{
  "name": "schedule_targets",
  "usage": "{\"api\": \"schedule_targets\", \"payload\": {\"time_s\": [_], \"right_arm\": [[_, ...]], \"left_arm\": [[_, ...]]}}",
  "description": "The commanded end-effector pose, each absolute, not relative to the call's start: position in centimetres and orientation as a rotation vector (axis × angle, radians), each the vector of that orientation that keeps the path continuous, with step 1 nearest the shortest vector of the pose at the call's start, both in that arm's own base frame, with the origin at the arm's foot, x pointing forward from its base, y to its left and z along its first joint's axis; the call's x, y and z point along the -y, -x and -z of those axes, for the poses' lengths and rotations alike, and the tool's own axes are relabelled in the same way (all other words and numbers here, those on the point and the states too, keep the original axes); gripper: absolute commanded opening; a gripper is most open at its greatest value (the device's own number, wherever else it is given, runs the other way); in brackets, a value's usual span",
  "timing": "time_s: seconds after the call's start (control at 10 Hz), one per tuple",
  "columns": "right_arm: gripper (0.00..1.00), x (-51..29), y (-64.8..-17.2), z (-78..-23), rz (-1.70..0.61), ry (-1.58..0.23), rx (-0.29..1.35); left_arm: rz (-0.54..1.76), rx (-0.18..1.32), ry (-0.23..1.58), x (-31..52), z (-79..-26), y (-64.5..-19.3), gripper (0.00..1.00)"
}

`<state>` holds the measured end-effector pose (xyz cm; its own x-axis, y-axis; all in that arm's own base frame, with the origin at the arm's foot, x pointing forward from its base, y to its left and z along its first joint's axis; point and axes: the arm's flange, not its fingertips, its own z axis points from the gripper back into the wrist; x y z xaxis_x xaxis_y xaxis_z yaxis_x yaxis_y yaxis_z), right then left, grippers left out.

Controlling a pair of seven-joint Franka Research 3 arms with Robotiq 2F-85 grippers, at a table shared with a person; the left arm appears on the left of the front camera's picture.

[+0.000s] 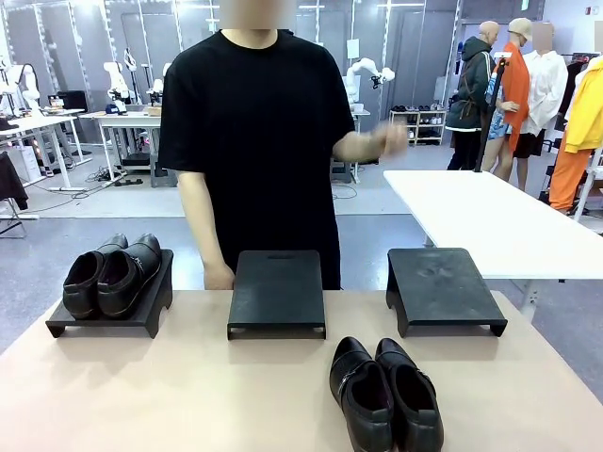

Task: Place the shoes on the stand as instructed by the person.
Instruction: Pick up another pair of Shoes and place it on the Shoes Stand indicated by the person.

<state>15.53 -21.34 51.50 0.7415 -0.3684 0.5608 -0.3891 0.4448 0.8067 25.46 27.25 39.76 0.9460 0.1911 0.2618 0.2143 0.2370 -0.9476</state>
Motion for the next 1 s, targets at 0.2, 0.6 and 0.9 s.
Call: {"api": "schedule_targets", "payload": {"time_s": [0.2, 0.6, 0.9], "right_arm": [[1.00, 21.37, -15.40, -51.69, -0.033, -1.143, 0.797], [1.00, 21.37, -15.40, -51.69, -0.033, -1.143, 0.797], [1.00, 21.35, -15.53, -51.50, -0.015, -1.142, 0.780]], "left_arm": [[0.036, 0.351, 1.341, -27.03, -39.76, -25.11, 1.00], [0.036, 0.351, 1.341, -27.03, -39.76, -25.11, 1.00], [0.036, 0.351, 1.341, -27.03, -39.76, -25.11, 1.00]]}}
